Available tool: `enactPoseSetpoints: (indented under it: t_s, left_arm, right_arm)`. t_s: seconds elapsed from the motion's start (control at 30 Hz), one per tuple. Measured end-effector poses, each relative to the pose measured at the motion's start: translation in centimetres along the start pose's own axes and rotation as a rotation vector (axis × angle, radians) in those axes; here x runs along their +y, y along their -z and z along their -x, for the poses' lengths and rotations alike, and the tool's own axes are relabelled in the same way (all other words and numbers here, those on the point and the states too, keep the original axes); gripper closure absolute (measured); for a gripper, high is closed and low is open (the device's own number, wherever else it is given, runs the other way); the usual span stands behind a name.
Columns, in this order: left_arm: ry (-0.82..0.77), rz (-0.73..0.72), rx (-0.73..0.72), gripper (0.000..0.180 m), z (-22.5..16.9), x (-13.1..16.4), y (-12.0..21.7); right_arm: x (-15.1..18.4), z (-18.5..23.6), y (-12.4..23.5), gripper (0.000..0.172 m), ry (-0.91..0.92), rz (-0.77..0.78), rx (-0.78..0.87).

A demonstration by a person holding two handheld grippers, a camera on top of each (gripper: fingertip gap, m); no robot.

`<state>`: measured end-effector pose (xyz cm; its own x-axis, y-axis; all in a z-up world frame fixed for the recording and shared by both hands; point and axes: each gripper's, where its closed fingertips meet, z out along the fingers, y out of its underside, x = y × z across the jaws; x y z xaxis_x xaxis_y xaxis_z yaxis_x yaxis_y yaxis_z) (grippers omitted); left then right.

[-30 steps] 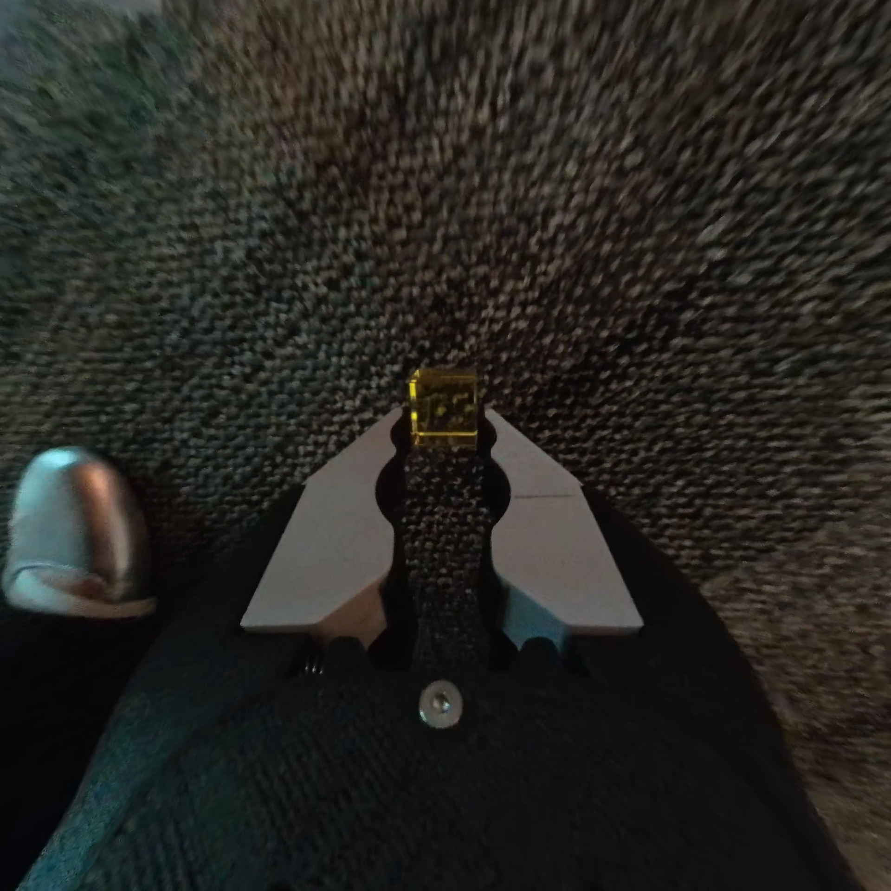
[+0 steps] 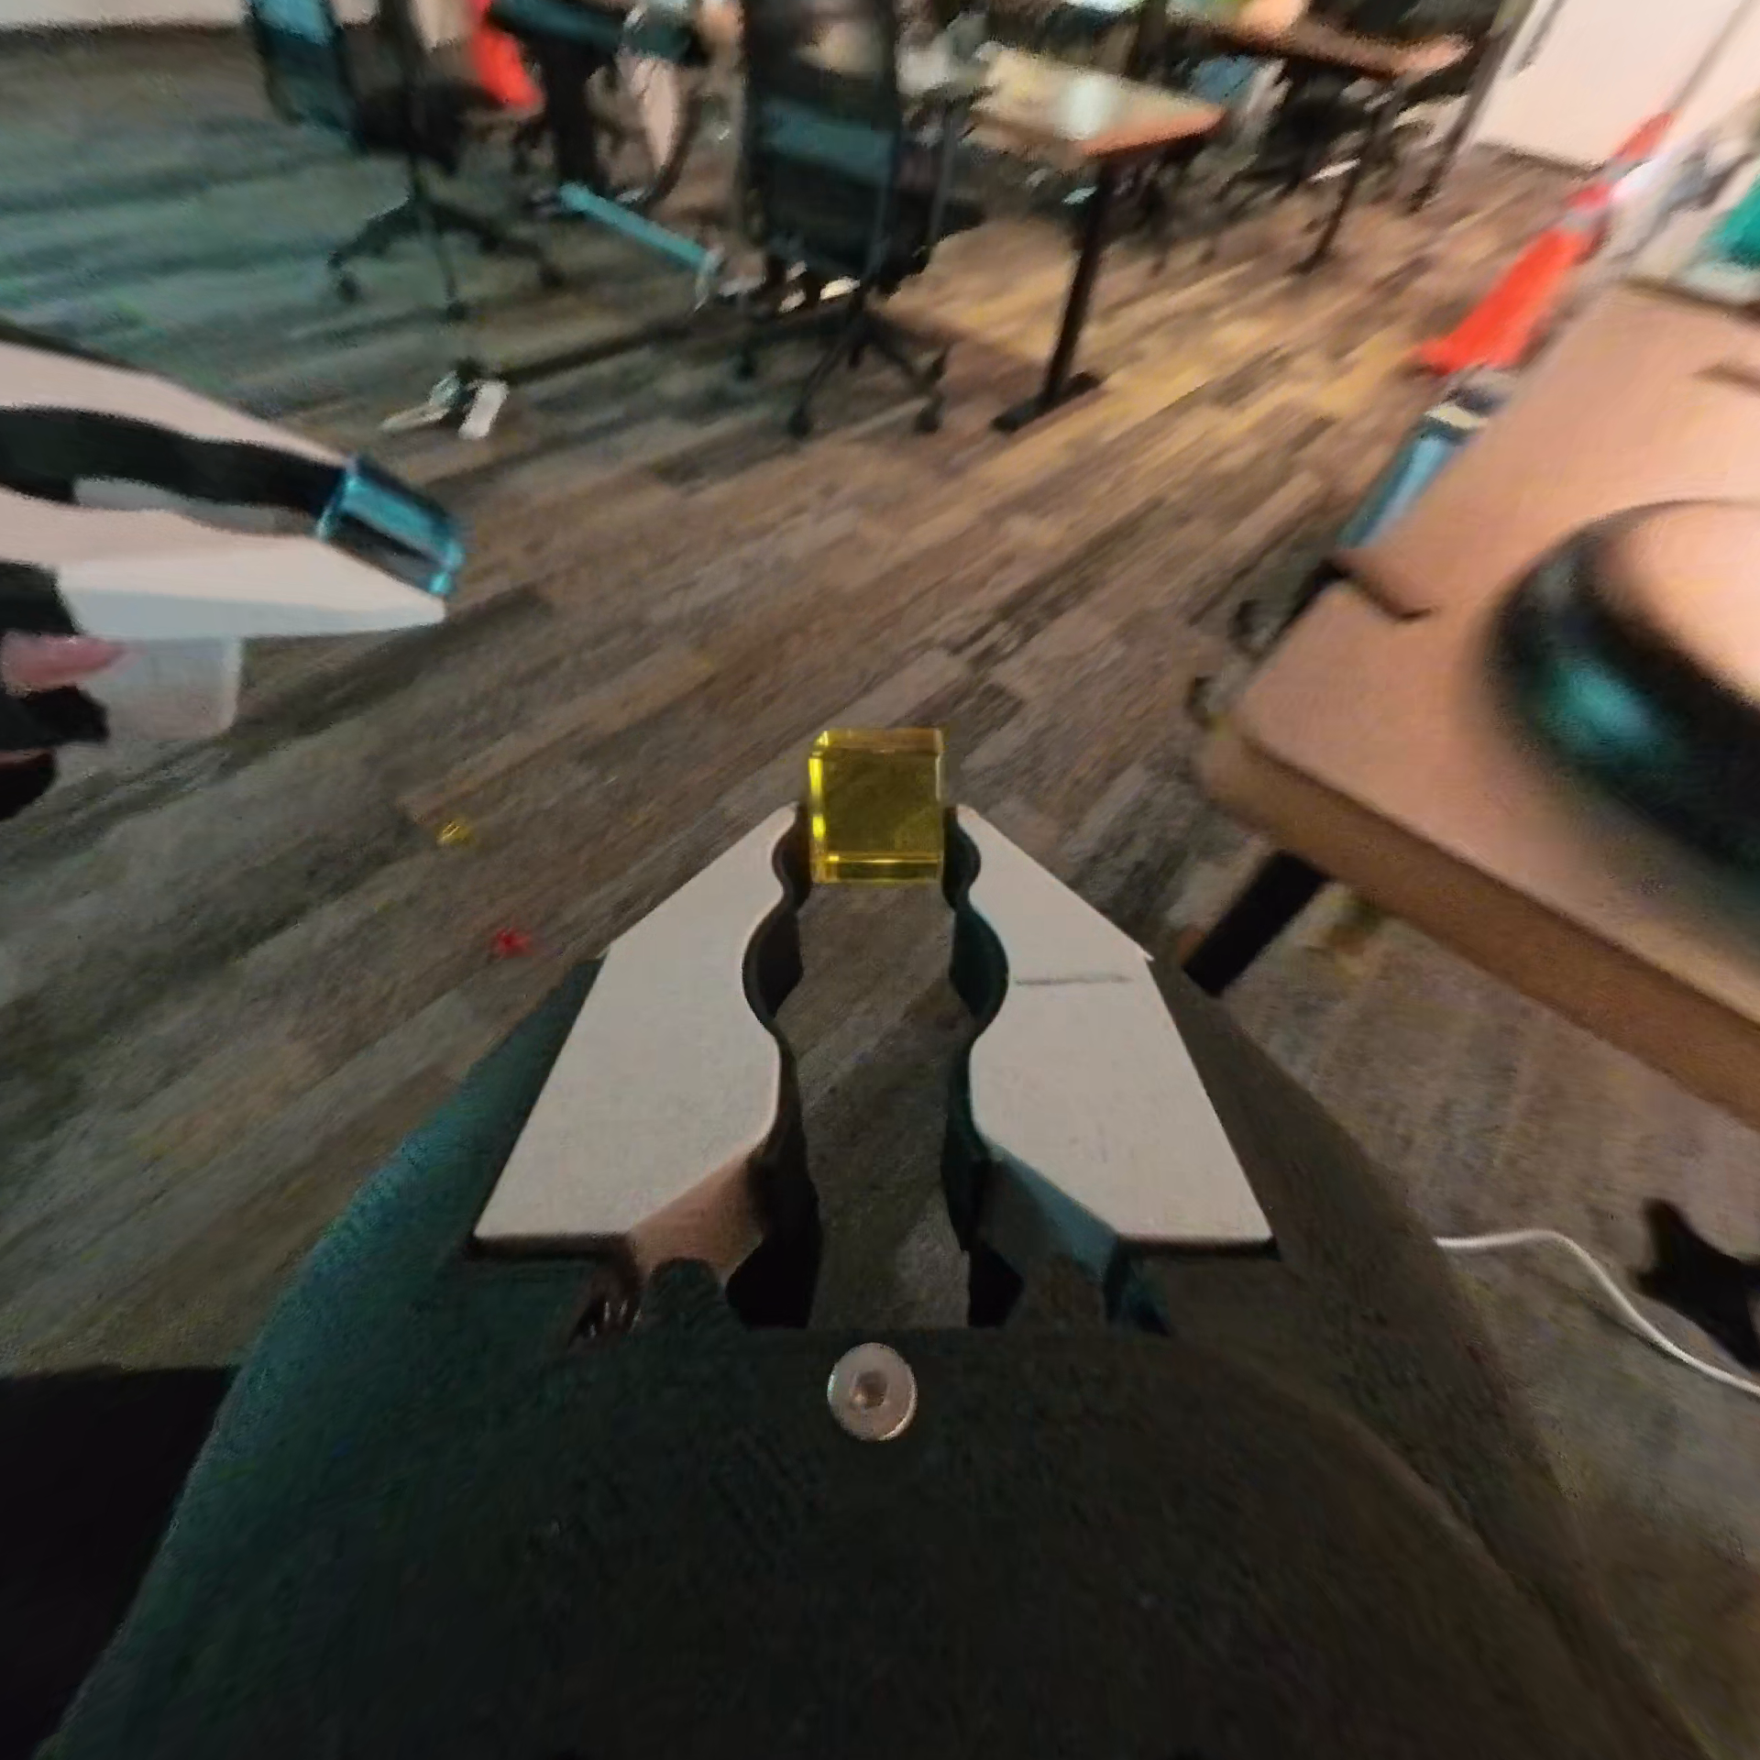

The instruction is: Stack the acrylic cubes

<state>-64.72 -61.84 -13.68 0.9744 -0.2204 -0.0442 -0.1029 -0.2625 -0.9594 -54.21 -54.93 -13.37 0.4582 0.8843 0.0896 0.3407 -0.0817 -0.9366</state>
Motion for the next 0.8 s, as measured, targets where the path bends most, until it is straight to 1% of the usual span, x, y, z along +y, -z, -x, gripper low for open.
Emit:
enactPoseSetpoints:
  t_s: [0.1,0.2,0.3,0.4,0.5,0.57,0.6,0.67,0.73,0.8]
  left_arm:
    - [-0.015,-0.030,0.102,0.154,-2.8,-2.4,-2.2]
    - [-0.064,-0.041,0.190,0.154,-5.6,-4.5,-5.1]
    - [-0.127,-0.072,0.260,0.154,-8.1,-7.2,-8.1]
    - [-0.175,-0.121,0.288,0.153,-9.7,-10.4,-10.8]
    - [-0.184,-0.157,0.262,0.154,-10.0,-12.9,-13.4]
    - [-0.165,-0.153,0.219,0.154,-9.7,-14.0,-15.2]
    - [-0.150,-0.145,0.205,0.153,-9.7,-14.5,-16.1]
    - [-0.143,-0.144,0.201,0.154,-10.0,-15.5,-17.6]
    - [-0.168,-0.142,0.189,0.154,-10.3,-16.4,-19.1]
    - [-0.181,-0.156,0.161,0.154,-10.4,-17.6,-20.7]
  right_arm:
    - [-1.6,-4.4,3.2,0.147,-0.037,-0.066,0.130]
    - [-2.8,-9.2,6.8,0.147,-0.046,-0.134,0.259]
    - [-3.9,-14.2,10.0,0.147,-0.051,-0.197,0.319]
    - [-5.3,-20.3,12.6,0.147,-0.039,-0.264,0.362]
    - [-6.6,-27.8,14.7,0.147,-0.045,-0.322,0.427]
    - [-7.3,-32.2,15.1,0.147,-0.054,-0.345,0.394]
    - [-7.5,-34.0,15.0,0.147,-0.048,-0.340,0.349]
    - [-7.6,-37.1,14.1,0.147,-0.023,-0.278,0.223]
    - [-7.6,-39.3,13.2,0.147,0.010,-0.173,0.040]
    - [-7.0,-40.8,12.8,0.147,0.034,0.004,-0.159]
